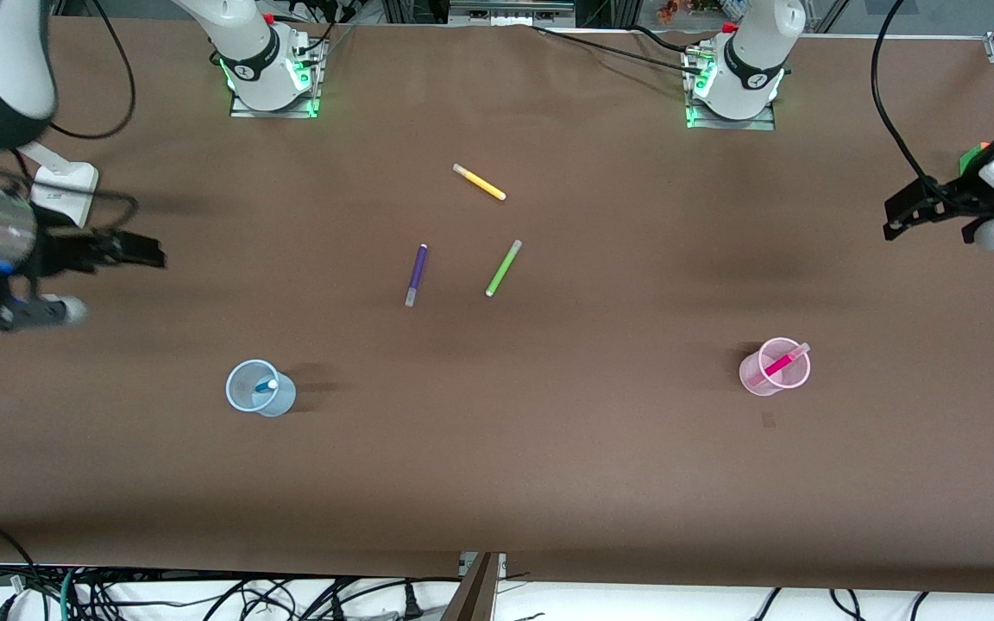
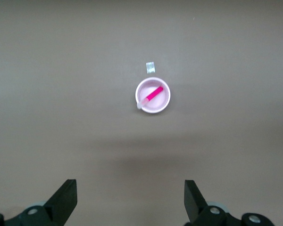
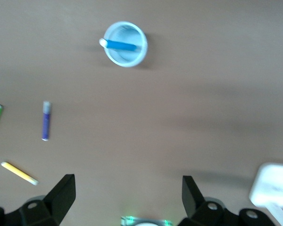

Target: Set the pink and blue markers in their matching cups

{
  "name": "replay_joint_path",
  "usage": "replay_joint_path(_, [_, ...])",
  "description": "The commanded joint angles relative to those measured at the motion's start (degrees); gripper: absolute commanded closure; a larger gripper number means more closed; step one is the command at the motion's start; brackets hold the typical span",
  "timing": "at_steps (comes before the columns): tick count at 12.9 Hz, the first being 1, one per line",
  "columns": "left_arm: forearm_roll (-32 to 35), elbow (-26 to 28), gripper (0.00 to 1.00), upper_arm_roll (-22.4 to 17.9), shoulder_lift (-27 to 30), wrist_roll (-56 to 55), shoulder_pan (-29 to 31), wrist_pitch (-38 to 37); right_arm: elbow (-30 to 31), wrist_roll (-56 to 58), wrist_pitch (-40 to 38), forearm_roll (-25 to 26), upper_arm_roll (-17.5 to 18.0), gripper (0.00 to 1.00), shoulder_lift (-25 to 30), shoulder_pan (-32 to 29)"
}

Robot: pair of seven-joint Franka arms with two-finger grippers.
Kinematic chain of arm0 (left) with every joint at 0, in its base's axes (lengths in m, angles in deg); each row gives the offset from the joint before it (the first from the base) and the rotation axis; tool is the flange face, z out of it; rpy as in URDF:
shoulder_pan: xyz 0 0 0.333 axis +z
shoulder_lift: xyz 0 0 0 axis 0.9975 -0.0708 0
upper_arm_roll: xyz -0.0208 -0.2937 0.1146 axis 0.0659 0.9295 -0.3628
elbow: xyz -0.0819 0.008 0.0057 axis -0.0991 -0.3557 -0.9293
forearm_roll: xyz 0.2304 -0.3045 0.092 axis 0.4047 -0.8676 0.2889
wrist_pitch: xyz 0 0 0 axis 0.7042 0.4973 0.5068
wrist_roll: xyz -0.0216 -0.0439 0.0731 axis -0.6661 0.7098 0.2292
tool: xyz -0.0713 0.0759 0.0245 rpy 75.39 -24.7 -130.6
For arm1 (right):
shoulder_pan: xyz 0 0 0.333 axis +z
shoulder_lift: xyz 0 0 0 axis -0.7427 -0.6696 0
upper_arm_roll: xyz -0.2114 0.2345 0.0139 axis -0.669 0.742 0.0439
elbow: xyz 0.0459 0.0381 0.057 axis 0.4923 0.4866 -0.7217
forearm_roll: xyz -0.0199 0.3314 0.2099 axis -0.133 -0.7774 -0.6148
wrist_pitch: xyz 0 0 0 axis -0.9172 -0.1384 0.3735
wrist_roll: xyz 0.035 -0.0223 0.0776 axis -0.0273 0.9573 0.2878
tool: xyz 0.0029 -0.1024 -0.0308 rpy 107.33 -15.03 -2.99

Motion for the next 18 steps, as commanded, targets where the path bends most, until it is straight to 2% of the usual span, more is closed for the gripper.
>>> replay_joint_path(1, [-1.7, 0.7, 0.0, 0.1, 0.1, -0.5, -0.2, 0.5, 13.1, -0.6, 1.2, 2.5, 1.5, 0.0, 11.6, -0.4])
replay_joint_path(6, [-1.7, -0.8, 0.0, 0.4, -0.7, -0.5, -0.8, -0.7, 20.4, -0.6, 1.9, 2.6, 1.6, 0.0, 17.7, -2.3])
replay_joint_path(10, [-1.7, -1.0, 0.0, 0.5, -0.7, -0.3, -0.8, -1.8, 16.1, -0.2, 1.3, 2.7, 1.4, 0.0, 14.5, -1.9])
replay_joint_path(18, [-1.6, -1.0, 0.0, 0.5, -0.7, -0.4, -0.8, -1.9, 15.1, -0.4, 1.3, 2.7, 1.2, 0.0, 13.1, -2.2])
